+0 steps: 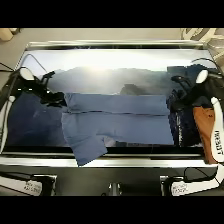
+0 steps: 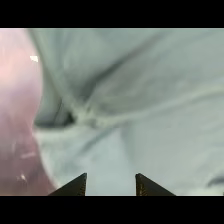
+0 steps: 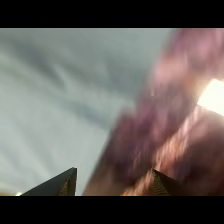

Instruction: Fold the shirts.

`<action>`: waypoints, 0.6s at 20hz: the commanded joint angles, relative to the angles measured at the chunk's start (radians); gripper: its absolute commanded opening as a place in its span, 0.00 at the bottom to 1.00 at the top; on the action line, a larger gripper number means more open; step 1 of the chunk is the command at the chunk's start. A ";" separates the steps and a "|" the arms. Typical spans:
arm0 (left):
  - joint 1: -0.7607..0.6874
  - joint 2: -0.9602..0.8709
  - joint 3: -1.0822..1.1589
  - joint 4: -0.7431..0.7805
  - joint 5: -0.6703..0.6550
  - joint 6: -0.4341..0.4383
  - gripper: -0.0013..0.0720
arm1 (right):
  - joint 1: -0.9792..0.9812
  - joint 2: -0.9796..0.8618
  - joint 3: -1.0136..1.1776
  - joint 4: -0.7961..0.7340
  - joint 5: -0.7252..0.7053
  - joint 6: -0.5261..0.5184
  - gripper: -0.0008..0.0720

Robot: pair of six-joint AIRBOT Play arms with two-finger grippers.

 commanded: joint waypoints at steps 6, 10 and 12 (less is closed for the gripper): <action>0.045 0.362 -0.745 -0.110 0.144 0.109 0.70 | -0.126 0.172 -0.391 0.011 -0.019 -0.039 0.68; 0.044 0.403 -0.857 -0.171 0.184 0.118 0.70 | -0.126 0.172 -0.396 0.012 -0.023 -0.039 0.68; 0.026 0.403 -0.872 -0.200 0.191 0.113 0.70 | -0.126 0.172 -0.396 0.012 -0.024 -0.039 0.68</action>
